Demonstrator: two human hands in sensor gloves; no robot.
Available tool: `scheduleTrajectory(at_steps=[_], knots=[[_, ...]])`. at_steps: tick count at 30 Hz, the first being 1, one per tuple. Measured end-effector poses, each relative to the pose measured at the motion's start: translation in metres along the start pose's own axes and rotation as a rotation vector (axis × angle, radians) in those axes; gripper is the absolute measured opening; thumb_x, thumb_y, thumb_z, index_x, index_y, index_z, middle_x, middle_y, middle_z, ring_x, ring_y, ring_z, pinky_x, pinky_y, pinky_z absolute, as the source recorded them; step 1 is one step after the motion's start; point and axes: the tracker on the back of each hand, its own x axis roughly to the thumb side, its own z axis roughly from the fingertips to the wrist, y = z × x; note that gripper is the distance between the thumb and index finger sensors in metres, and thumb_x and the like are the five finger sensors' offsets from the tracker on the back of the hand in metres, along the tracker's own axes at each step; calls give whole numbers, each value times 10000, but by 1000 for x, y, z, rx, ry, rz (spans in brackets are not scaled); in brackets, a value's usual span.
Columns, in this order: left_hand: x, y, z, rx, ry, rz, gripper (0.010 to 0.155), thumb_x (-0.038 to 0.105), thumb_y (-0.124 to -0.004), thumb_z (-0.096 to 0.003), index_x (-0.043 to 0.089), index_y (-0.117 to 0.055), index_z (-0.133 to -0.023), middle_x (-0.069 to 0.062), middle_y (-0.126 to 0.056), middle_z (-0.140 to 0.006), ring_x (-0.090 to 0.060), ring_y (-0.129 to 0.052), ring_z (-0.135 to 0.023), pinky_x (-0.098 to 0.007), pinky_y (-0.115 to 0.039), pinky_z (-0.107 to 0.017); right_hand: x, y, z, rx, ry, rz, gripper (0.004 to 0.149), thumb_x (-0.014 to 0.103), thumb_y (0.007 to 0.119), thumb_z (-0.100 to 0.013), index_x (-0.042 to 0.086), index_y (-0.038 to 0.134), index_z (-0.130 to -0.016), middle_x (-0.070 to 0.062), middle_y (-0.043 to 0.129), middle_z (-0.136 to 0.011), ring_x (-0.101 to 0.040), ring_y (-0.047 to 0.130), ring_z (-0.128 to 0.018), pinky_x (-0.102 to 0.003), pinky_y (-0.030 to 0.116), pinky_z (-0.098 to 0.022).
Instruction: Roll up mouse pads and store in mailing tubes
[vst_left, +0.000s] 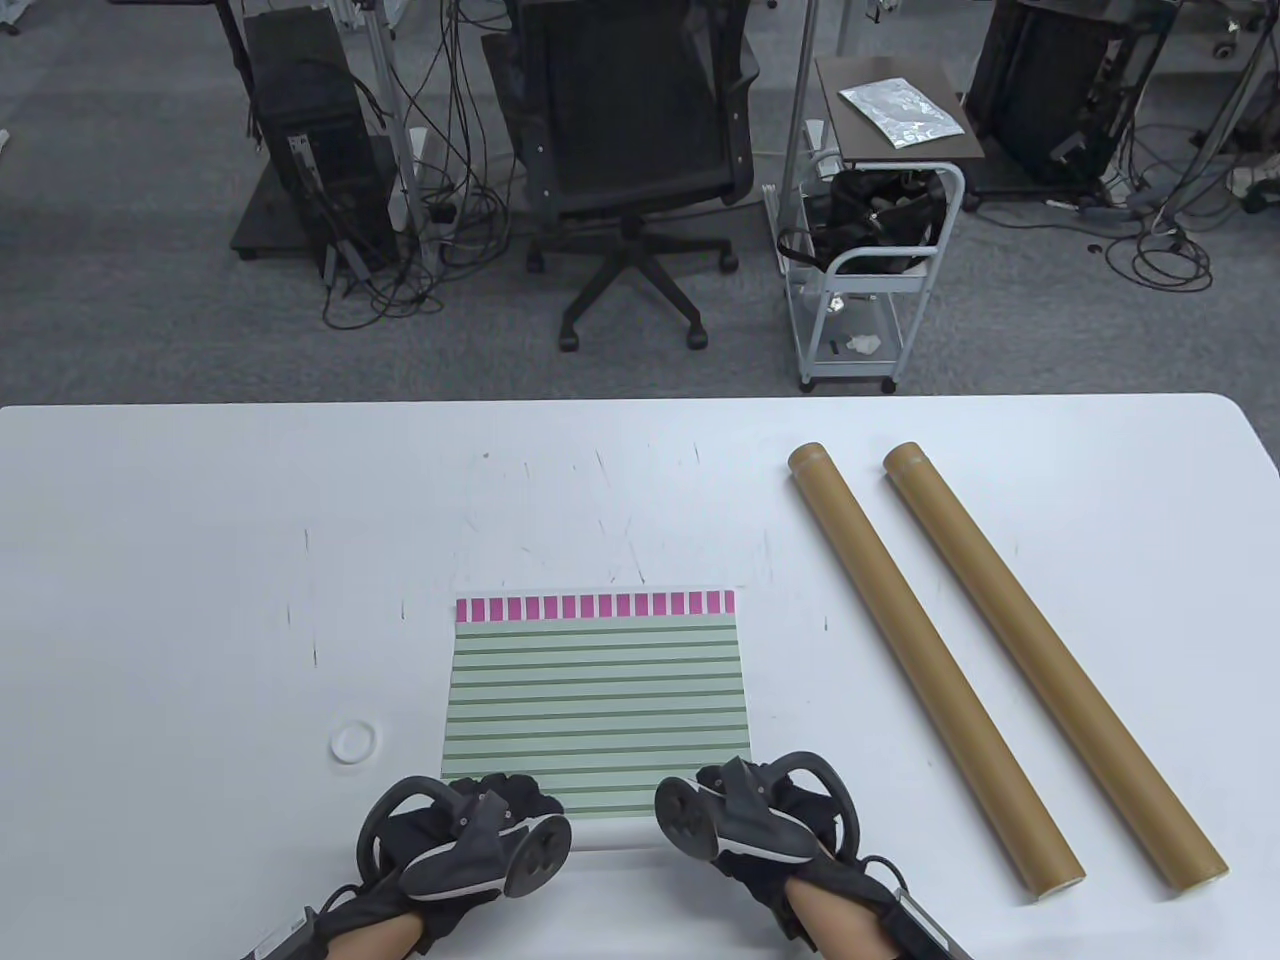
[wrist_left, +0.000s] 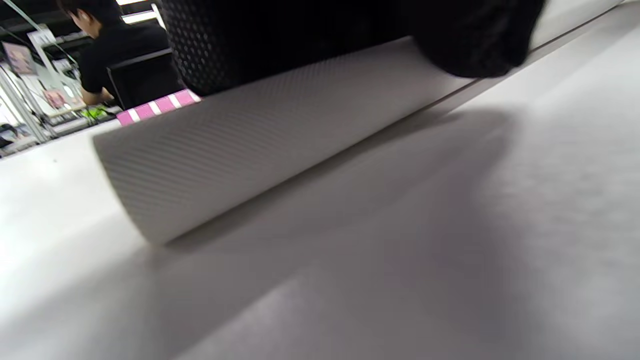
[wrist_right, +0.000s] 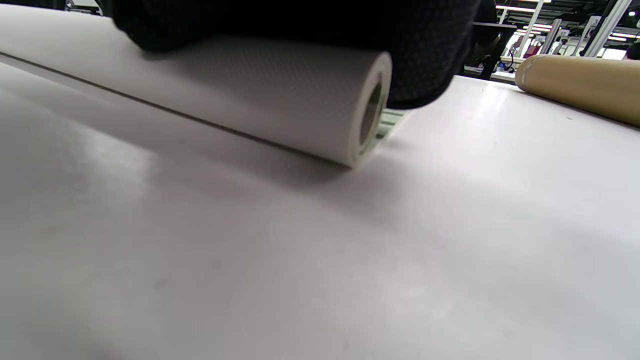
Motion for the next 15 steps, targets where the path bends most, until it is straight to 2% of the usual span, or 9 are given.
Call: scheduleTrajectory(at_steps=[2,4,7,10,13,15], knots=[[-1,0,-2,-16,8,13,515,466,-747,-373,366,-726,-878,109,-833,-878,-113,-940,-742,-281,-844,-604,2,-1,3,13,3,13,507,350,645,-422,252,554,-911,29,761,-852,-216,869,-693,-382,768,-556],[-4,-2,-4,-23,20,47,500,436,-707,-387,374,-728,-882,112,-832,-888,-118,-934,-757,-288,-838,-613,9,-4,7,-23,-13,35,462,318,677,-432,275,594,-885,22,755,-865,-240,840,-734,-418,739,-591],[-10,-5,-8,-59,46,110,491,421,-668,-399,394,-718,-886,129,-781,-925,-131,-874,-821,-301,-804,-654,18,-3,9,15,-20,149,569,388,741,-396,245,596,-927,-3,733,-925,-261,822,-790,-443,724,-617],[-13,-6,-10,-63,75,105,484,419,-635,-411,409,-720,-888,116,-695,-969,-143,-796,-868,-297,-748,-702,17,2,7,-55,-2,153,543,350,757,-390,253,626,-908,5,773,-894,-243,859,-755,-432,750,-590],[-13,-6,-11,-56,79,84,482,423,-622,-414,417,-720,-885,119,-721,-934,-132,-819,-813,-270,-768,-659,14,1,5,-57,5,111,528,332,758,-384,251,669,-898,2,814,-873,-241,884,-732,-415,769,-570],[-14,-5,-10,-53,92,79,488,433,-621,-411,397,-723,-887,115,-824,-860,-128,-902,-723,-252,-820,-576,15,0,5,-65,10,119,520,325,758,-382,251,687,-891,-1,828,-866,-243,893,-725,-408,776,-560]])
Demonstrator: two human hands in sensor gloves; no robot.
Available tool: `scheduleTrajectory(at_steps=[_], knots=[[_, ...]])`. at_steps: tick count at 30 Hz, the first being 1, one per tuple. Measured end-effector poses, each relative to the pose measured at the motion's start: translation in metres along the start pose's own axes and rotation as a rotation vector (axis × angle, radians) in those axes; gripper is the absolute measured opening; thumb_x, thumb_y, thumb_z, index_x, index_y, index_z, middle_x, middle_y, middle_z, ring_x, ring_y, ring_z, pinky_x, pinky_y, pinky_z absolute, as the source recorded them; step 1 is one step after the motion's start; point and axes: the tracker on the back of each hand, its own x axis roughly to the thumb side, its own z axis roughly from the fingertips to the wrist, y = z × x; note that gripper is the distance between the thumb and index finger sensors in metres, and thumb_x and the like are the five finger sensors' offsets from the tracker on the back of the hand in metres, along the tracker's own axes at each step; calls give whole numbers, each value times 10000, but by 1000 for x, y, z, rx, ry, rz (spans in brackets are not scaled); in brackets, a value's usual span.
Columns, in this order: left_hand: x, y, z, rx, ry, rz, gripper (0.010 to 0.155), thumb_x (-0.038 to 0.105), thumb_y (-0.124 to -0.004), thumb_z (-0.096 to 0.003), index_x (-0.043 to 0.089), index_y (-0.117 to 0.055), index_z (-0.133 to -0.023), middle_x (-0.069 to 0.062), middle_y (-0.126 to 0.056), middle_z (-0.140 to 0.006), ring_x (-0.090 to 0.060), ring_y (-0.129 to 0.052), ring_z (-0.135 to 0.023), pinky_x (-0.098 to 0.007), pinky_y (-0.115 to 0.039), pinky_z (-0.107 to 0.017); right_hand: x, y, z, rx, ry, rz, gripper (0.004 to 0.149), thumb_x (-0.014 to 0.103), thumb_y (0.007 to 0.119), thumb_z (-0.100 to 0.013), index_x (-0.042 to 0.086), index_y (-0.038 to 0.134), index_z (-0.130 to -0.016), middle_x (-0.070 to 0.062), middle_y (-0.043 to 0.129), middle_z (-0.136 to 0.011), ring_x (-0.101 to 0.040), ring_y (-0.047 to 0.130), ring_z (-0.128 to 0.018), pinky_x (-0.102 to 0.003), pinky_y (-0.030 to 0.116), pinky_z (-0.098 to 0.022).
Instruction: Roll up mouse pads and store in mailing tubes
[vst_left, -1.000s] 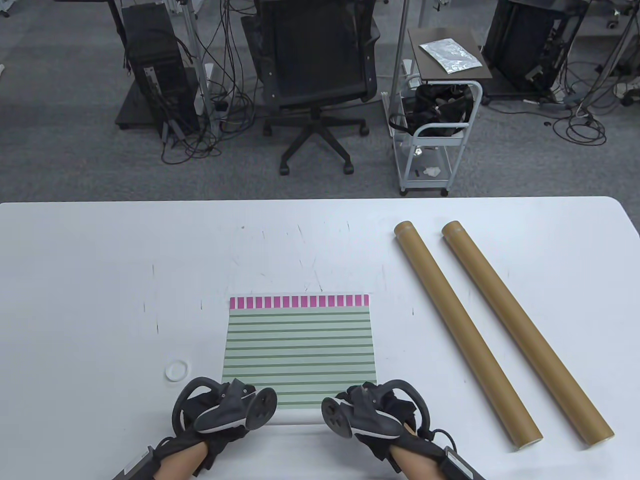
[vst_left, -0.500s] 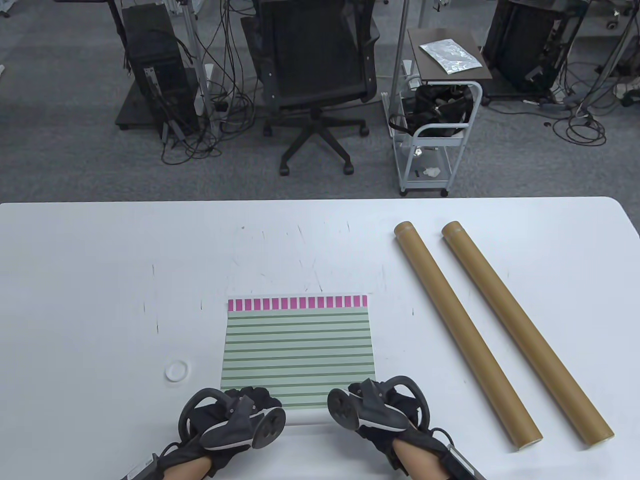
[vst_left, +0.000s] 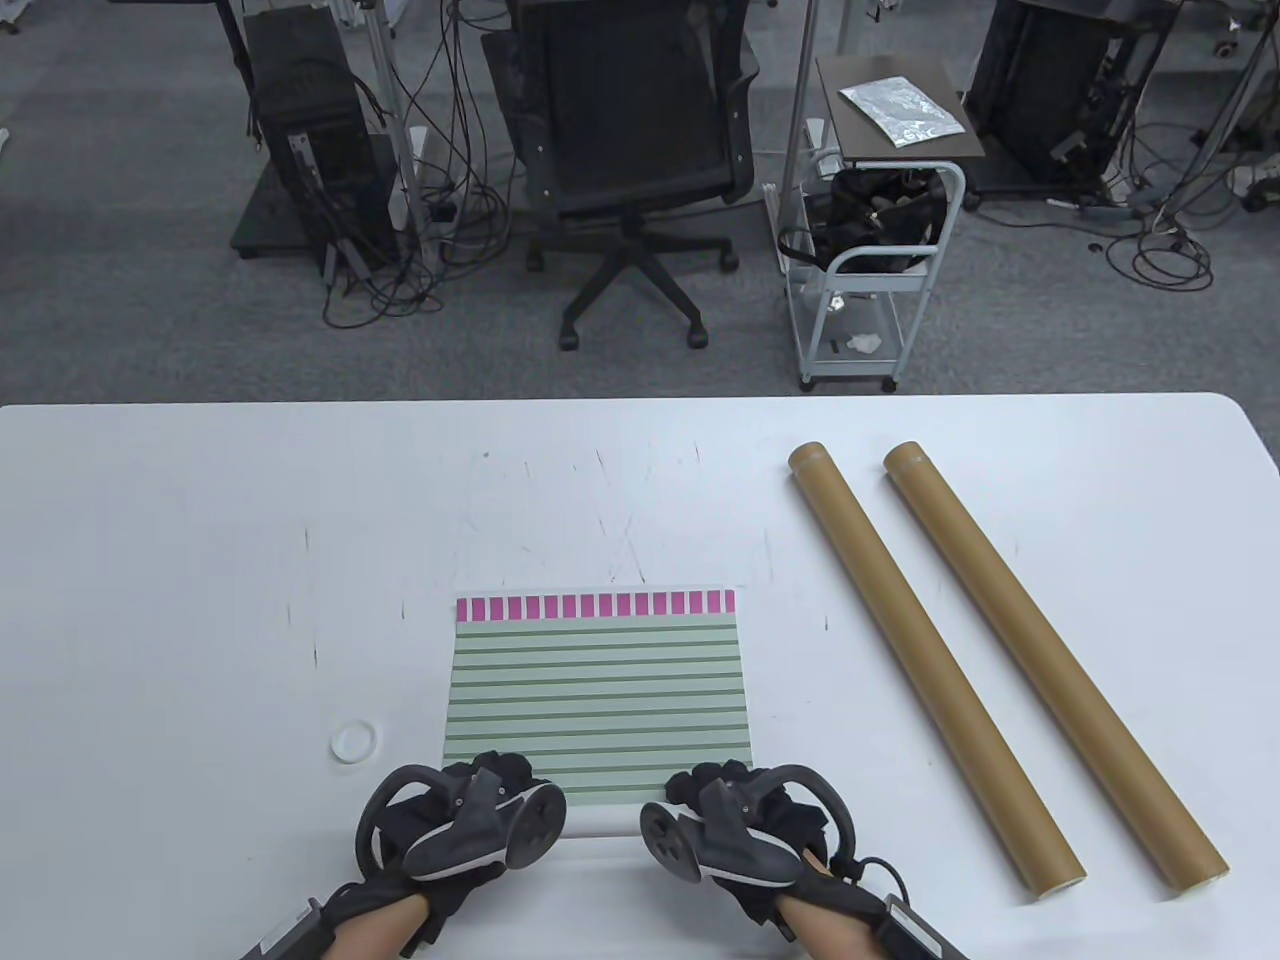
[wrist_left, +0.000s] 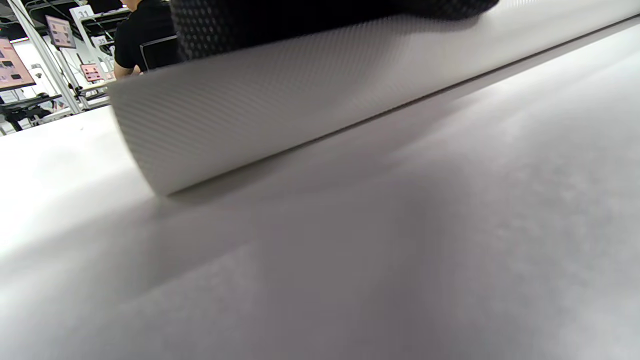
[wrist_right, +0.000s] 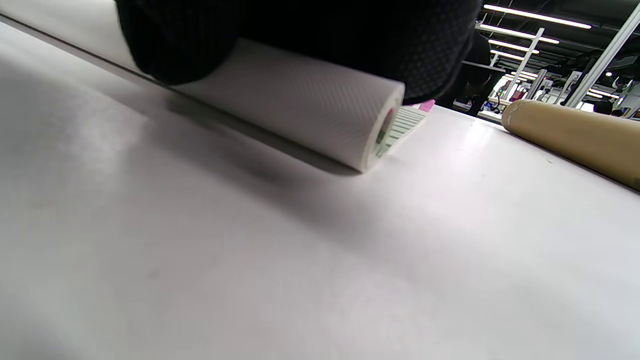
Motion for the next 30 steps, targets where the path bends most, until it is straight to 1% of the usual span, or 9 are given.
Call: scheduleTrajectory(at_steps=[2,4,6,7,12,16,20,26,30], knots=[[-1,5,-1,25,26,-21,484,467,-654,-399,386,-790,-857,119,-894,-823,-116,-967,-677,-219,-865,-513,4,0,2,-45,3,44,514,317,754,-379,248,705,-887,-2,846,-858,-242,905,-722,-398,787,-550],[0,8,-2,17,48,-11,519,473,-680,-394,359,-719,-899,110,-893,-831,-117,-988,-675,-218,-885,-496,4,0,1,-53,9,50,508,314,750,-375,252,725,-878,3,864,-850,-232,921,-715,-385,800,-537],[1,9,1,36,37,-19,545,478,-697,-406,354,-559,-918,79,-633,-1006,-102,-957,-730,-219,-888,-515,3,-1,-1,-39,17,25,501,304,748,-375,249,738,-873,-2,873,-845,-237,923,-713,-387,802,-532],[3,9,3,34,10,-13,493,469,-710,-417,364,-607,-886,79,-605,-1022,-101,-931,-772,-238,-883,-534,2,-1,-2,-37,19,14,499,300,745,-375,250,742,-871,0,874,-842,-236,924,-710,-386,800,-533],[12,9,5,40,-13,-94,499,490,-767,-385,360,-723,-865,78,-755,-963,-111,-930,-788,-268,-857,-578,-3,0,-5,-12,33,-25,492,303,724,-379,270,746,-870,13,863,-843,-230,914,-708,-387,795,-535],[6,7,0,17,10,-21,467,459,-740,-405,388,-731,-866,111,-815,-923,-119,-932,-788,-280,-848,-597,-11,-2,-8,32,48,-106,496,312,713,-397,282,745,-890,4,806,-879,-252,851,-749,-423,738,-599],[2,5,-3,17,31,-12,460,441,-677,-419,422,-720,-877,141,-823,-903,-113,-922,-787,-291,-832,-627,-8,-1,-4,-4,44,-37,558,379,737,-394,261,710,-939,-13,773,-883,-243,824,-740,-437,718,-615],[0,7,-5,29,44,-47,469,471,-667,-404,409,-734,-864,163,-885,-849,-79,-979,-728,-218,-863,-543,-7,0,-9,18,61,-16,518,343,704,-396,282,723,-910,33,827,-853,-224,849,-728,-427,733,-606],[-5,8,-2,-34,-15,48,462,480,-705,-387,403,-764,-839,149,-913,-822,-94,-997,-691,-220,-874,-507,-5,-2,-6,83,16,-47,508,339,699,-390,277,749,-892,29,857,-821,-217,875,-694,-424,755,-585]])
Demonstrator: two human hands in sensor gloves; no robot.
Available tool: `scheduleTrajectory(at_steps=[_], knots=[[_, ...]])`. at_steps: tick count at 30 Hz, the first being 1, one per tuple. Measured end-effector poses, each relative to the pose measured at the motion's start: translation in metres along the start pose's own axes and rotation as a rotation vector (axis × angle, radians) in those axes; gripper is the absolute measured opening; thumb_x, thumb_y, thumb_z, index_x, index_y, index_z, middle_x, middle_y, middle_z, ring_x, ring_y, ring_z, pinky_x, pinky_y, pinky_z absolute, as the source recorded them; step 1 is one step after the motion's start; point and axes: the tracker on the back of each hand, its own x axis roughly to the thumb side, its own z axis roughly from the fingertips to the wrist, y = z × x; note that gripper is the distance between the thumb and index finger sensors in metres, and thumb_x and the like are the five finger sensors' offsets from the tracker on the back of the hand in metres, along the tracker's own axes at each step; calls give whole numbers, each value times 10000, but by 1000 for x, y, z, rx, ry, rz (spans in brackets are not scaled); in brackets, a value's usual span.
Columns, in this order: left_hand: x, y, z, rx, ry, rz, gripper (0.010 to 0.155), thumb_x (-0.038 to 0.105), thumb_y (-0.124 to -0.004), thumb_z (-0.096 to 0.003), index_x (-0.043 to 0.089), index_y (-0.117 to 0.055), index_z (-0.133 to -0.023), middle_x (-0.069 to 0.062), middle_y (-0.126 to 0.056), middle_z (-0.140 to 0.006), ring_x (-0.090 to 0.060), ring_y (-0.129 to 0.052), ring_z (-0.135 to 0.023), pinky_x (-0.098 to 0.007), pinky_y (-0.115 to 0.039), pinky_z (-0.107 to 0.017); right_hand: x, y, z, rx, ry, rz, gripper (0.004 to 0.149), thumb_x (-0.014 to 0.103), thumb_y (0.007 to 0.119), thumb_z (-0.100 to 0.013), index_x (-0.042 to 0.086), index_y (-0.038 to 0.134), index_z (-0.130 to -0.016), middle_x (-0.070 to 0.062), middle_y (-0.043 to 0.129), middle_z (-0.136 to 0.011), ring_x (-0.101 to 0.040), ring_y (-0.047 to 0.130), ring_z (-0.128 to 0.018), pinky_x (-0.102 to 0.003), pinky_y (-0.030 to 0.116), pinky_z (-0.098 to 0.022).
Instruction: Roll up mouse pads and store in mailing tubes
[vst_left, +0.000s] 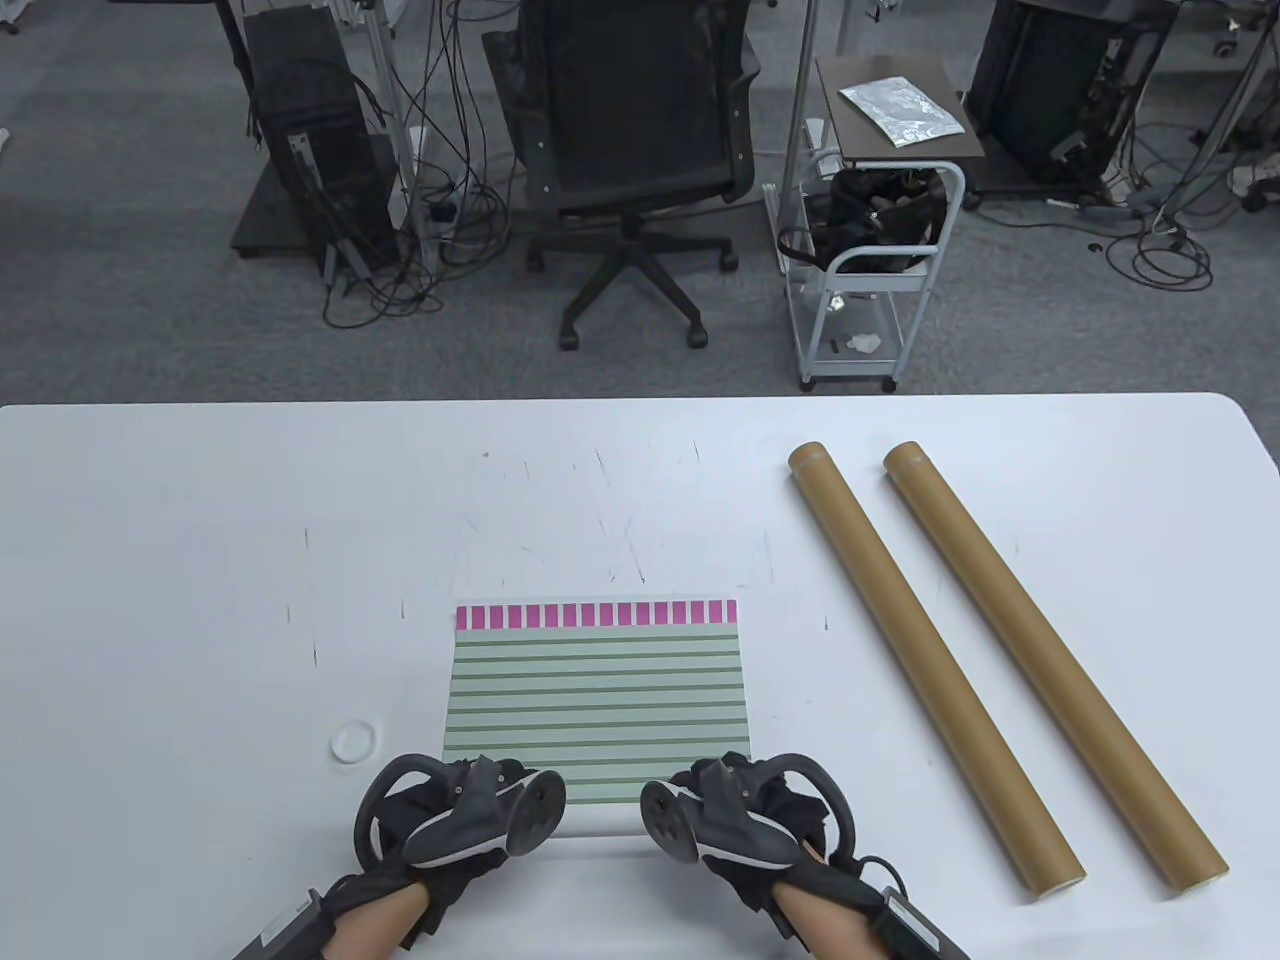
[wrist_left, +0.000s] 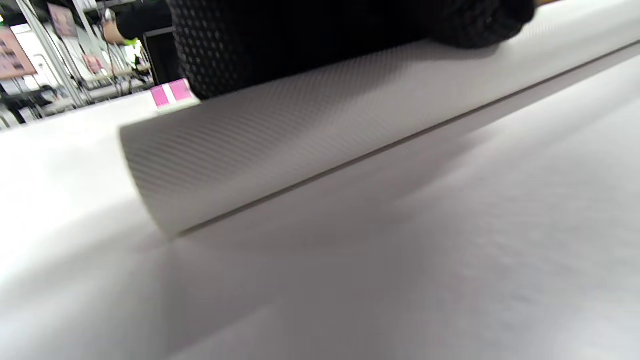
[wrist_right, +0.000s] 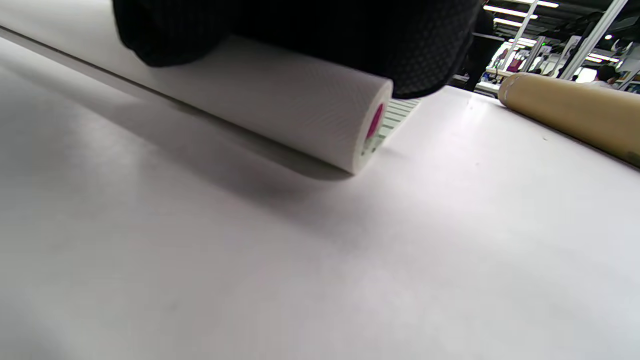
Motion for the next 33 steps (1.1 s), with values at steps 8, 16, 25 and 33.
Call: scheduleTrajectory(at_steps=[8,16,25,33], knots=[[16,2,11,121,-8,-231,510,559,-783,-317,462,-790,-818,175,-916,-791,-57,-1001,-636,-148,-873,-431,-5,3,-6,-14,17,-74,468,296,637,-400,266,775,-845,17,883,-768,-220,887,-655,-432,763,-568],[8,-1,0,66,25,-167,470,473,-660,-382,472,-779,-836,183,-907,-821,-61,-987,-689,-165,-871,-494,-1,1,2,-67,1,-36,500,361,694,-426,256,656,-913,-15,763,-859,-248,801,-731,-460,696,-626],[-1,-5,-1,47,41,-81,478,467,-644,-410,483,-624,-887,171,-760,-936,-70,-946,-754,-171,-842,-532,-1,5,-3,-94,32,-16,514,365,697,-401,274,683,-907,15,810,-865,-237,844,-730,-437,730,-611],[-2,-5,-5,-9,46,-81,550,506,-743,-378,436,-672,-919,164,-803,-951,-97,-918,-836,-227,-825,-599,3,8,-8,-71,50,21,507,303,604,-424,247,681,-922,-8,805,-875,-256,847,-743,-435,734,-602]])
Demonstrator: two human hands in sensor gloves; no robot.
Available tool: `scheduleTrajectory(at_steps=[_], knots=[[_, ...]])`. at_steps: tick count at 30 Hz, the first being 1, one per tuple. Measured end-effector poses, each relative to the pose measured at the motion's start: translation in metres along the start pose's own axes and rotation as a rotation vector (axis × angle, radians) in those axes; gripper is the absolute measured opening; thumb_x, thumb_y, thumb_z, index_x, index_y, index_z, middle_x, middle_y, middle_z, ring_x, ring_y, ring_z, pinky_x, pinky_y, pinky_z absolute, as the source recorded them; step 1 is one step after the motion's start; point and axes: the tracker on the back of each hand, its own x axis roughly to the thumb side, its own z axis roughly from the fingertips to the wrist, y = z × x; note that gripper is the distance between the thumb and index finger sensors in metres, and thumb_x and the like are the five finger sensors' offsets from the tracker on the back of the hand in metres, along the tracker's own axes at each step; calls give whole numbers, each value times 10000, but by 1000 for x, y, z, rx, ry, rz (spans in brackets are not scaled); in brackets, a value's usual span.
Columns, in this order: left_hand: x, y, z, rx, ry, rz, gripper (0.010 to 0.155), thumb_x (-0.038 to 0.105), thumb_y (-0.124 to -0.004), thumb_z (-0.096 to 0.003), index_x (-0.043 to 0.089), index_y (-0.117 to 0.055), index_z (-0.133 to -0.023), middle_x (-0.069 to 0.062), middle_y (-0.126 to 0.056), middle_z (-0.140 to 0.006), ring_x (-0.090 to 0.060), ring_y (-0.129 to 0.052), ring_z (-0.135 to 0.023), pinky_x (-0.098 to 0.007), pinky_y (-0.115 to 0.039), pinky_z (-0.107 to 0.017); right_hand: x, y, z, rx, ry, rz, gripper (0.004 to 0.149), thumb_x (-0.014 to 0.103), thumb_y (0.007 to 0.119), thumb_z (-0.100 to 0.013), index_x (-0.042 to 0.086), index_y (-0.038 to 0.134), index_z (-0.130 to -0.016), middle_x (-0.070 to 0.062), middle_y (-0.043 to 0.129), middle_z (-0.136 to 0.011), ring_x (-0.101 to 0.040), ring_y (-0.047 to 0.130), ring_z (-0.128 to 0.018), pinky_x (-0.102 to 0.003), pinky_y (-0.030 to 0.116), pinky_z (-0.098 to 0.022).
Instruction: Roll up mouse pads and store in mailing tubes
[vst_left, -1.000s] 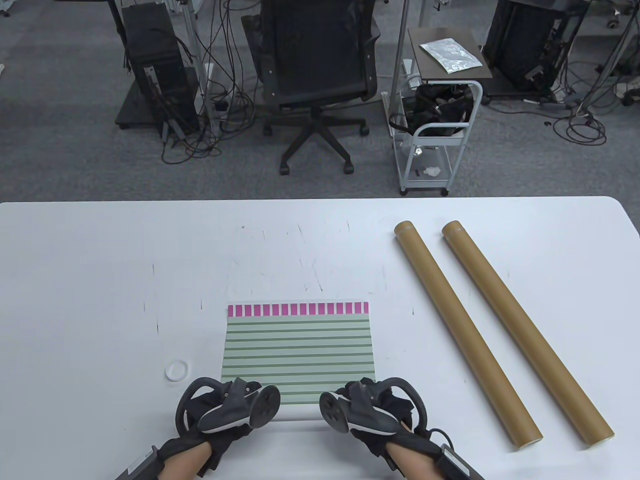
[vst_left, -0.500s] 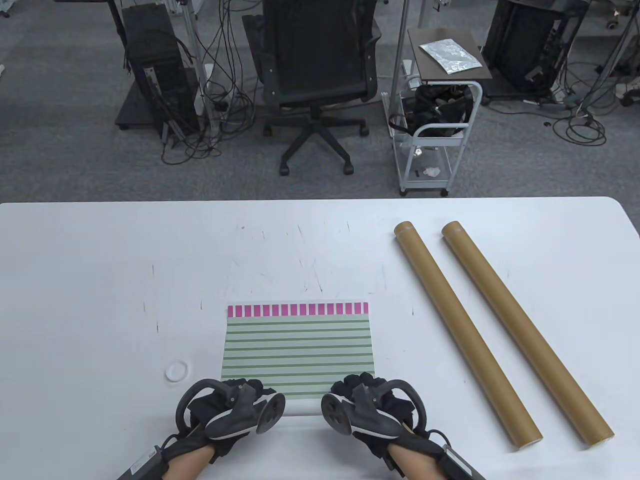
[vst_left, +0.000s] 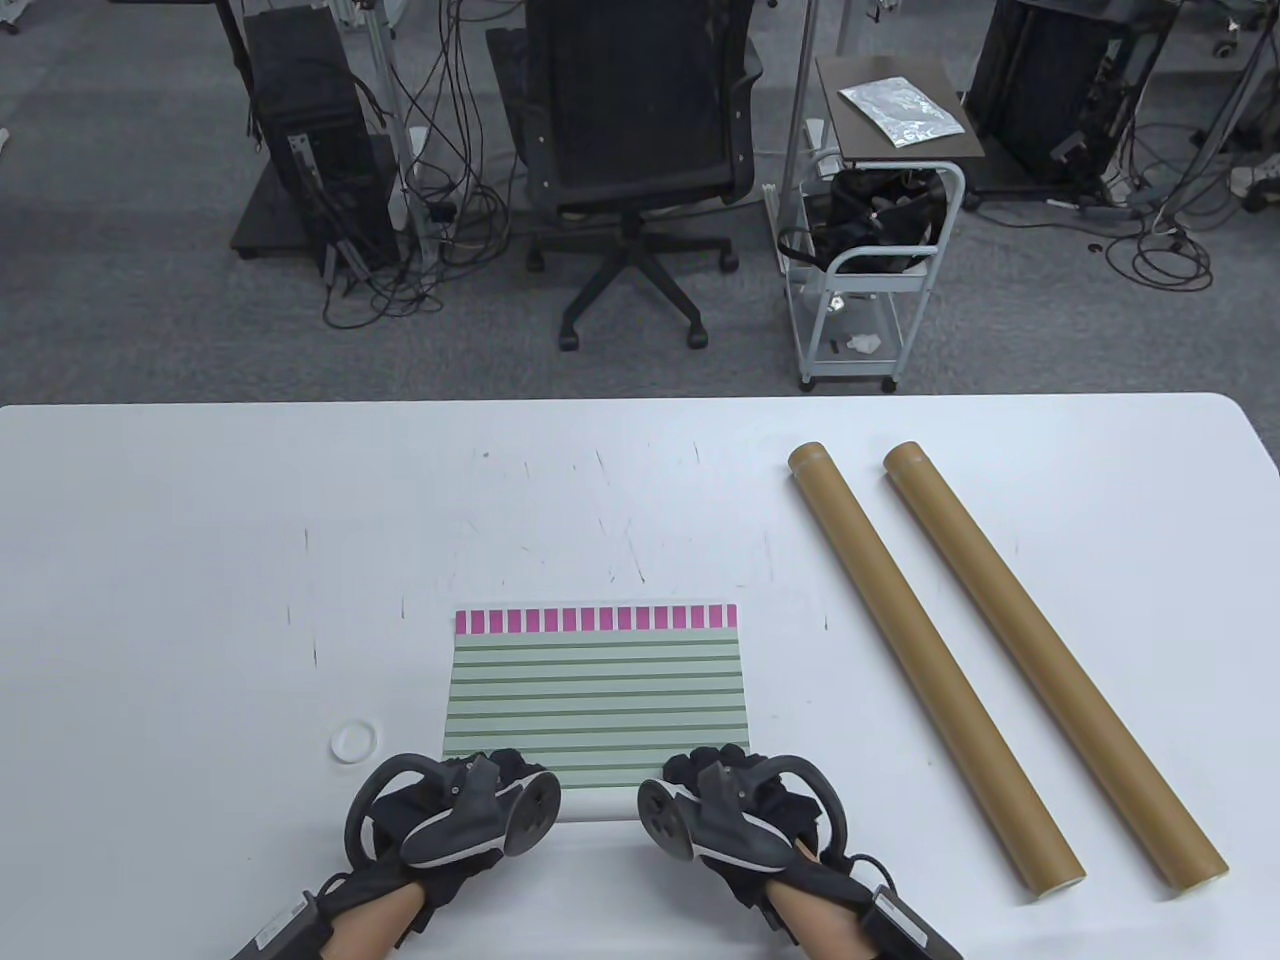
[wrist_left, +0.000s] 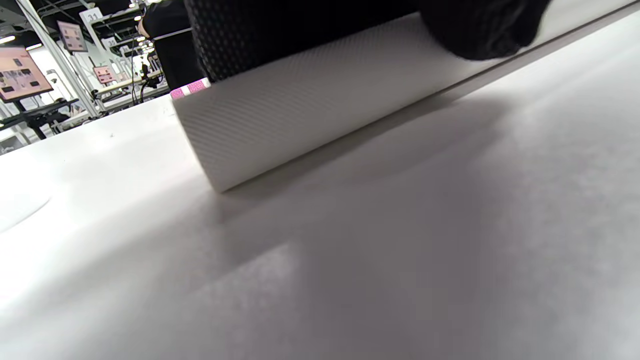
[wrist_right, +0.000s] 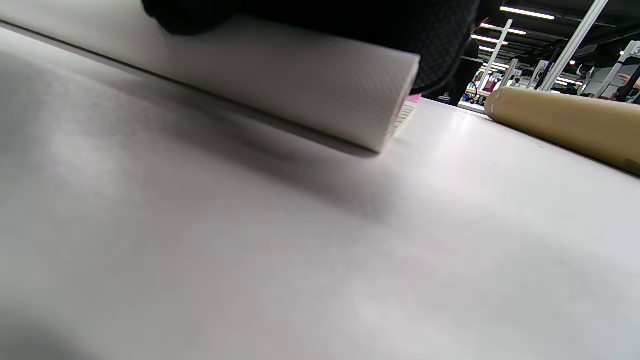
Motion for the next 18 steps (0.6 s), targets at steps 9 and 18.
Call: scheduleTrajectory(at_steps=[9,18], knots=[[3,2,13,-12,-53,48,485,469,-727,-385,428,-762,-867,141,-883,-885,-121,-962,-765,-238,-858,-543,-3,-7,2,154,-79,-72,499,319,648,-407,237,711,-894,-12,833,-822,-244,877,-687,-436,757,-576],[12,4,14,17,37,-5,468,439,-736,-381,355,-783,-838,83,-917,-816,-172,-988,-688,-210,-886,-413,-7,-4,2,123,-63,-92,482,319,624,-407,261,722,-875,14,845,-788,-218,894,-657,-403,789,-546]])
